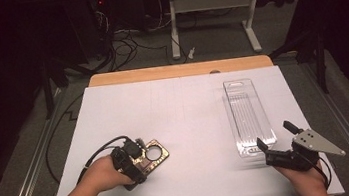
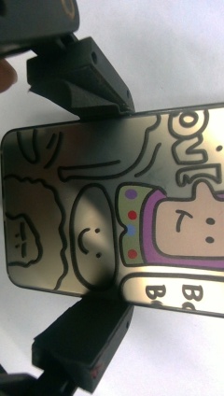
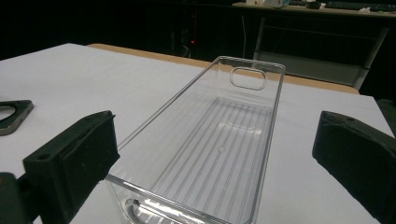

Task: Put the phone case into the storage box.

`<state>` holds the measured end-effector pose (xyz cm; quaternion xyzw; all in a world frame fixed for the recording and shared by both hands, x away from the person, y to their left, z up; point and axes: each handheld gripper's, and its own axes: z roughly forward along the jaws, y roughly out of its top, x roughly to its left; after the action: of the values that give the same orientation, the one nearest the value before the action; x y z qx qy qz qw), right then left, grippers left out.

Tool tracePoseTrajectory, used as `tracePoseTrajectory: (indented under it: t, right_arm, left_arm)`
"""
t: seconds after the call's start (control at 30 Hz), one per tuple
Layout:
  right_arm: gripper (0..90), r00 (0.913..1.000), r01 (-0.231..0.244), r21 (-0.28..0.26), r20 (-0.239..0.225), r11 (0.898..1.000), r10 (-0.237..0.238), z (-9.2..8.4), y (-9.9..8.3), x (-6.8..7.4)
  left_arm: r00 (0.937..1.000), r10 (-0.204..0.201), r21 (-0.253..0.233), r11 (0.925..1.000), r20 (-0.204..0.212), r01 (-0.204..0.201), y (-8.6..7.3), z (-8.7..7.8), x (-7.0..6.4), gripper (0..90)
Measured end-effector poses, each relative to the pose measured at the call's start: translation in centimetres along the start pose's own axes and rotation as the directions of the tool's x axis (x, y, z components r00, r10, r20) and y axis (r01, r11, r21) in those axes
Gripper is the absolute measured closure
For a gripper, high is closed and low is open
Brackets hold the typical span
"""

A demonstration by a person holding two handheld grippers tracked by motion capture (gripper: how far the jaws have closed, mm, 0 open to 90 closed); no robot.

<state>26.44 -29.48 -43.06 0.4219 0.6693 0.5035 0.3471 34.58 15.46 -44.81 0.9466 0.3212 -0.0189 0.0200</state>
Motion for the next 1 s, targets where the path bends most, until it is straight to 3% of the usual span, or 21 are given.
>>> tracePoseTrajectory:
  t: [0.07,0.27,0.43,0.57,1.0]
  right_arm:
    - [0.4,1.0,0.001,0.0,0.0,1.0,-0.001,0.0,0.0,0.0]
    - [0.7,1.0,0.0,0.002,-0.001,1.0,0.0,0.0,0.0,0.1]
    - [0.8,1.0,-0.001,0.002,-0.001,1.0,0.001,0.0,0.0,0.1]
    - [0.9,1.0,-0.002,0.002,-0.001,1.0,0.002,0.0,0.0,0.1]
    - [1.3,1.0,-0.004,0.004,-0.003,1.0,0.004,0.0,0.0,0.1]
  left_arm:
    - [1.0,-0.002,0.006,1.0,-0.002,0.002,0.1,0.0,0.0,9.0]
    - [0.9999,0.01,0.088,0.9961,-0.002,-0.01,1.1,0.4,-0.3,2.2]
    - [1.0,0.003,0.079,0.9969,0.005,-0.003,1.1,0.3,-0.1,4.0]
    - [0.9999,-0.006,0.063,0.998,0.009,0.005,0.9,0.0,0.3,12.0]
    - [1.0,-0.008,0.073,0.9973,0.001,0.008,1.1,0.0,0.2,12.7]
